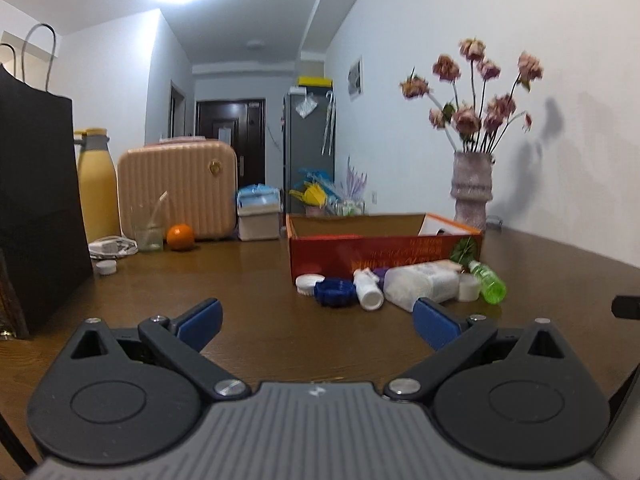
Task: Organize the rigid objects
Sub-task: 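Grasp the green spray bottle with the right tool while the left tool grasps the blue cap, then carry the spray bottle into the box with the right tool while the left tool drops the blue cap in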
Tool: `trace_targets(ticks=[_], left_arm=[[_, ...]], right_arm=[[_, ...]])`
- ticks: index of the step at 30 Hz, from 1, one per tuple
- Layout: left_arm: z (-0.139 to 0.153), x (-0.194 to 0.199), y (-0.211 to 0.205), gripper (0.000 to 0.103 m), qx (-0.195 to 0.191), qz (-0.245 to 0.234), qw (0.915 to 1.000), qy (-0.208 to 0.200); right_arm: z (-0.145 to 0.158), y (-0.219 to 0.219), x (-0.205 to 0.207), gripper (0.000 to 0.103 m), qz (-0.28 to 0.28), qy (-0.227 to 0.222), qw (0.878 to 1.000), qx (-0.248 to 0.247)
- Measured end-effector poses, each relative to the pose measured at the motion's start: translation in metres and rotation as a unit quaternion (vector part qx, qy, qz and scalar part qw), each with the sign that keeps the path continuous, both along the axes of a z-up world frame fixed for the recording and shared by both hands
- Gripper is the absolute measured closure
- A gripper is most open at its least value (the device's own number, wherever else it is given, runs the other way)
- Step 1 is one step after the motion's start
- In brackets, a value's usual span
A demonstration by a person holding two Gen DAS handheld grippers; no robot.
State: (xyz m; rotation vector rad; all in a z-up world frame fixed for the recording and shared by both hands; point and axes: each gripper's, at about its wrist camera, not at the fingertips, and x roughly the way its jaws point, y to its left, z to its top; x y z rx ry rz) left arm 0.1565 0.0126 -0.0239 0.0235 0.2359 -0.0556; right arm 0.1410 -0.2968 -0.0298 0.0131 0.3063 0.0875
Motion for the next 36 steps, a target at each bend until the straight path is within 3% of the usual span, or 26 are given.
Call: trace_targets(ticks=[4, 13, 18, 23, 25, 28, 33, 36], left_arm=[[-0.004, 0.030, -0.002, 0.000, 0.015, 0.015, 0.9991, 0.036], [0.003, 0.128, 0.004, 0.000, -0.002, 0.000, 0.9954, 0.096], [-0.004, 0.192, 0.001, 0.001, -0.030, -0.020, 0.9908, 0.130], [-0.021, 0.242, 0.000, 0.023, -0.058, -0.019, 0.9812, 0.183], [-0.024, 0.251, 0.001, 0.024, -0.073, -0.024, 0.9791, 0.188], [-0.025, 0.257, 0.001, 0.028, -0.075, -0.025, 0.9784, 0.191], [-0.028, 0.254, 0.000, 0.047, -0.068, -0.032, 0.9761, 0.204], [-0.028, 0.250, -0.003, 0.051, -0.060, -0.032, 0.9770, 0.202]], right_arm=[[0.000, 0.004, 0.031, 0.002, 0.008, 0.016, 1.000, 0.019], [0.002, 0.005, 0.130, 0.015, 0.016, 0.069, 0.996, 0.046], [0.004, -0.003, 0.204, 0.030, 0.018, 0.109, 0.990, 0.087], [-0.005, 0.001, 0.261, 0.044, 0.011, 0.141, 0.987, 0.069], [-0.011, 0.003, 0.274, 0.047, 0.015, 0.153, 0.986, 0.066], [-0.021, 0.005, 0.281, 0.052, 0.010, 0.166, 0.984, 0.061], [-0.027, 0.008, 0.283, 0.067, 0.003, 0.168, 0.984, 0.056], [-0.026, 0.007, 0.281, 0.073, -0.004, 0.168, 0.984, 0.053]])
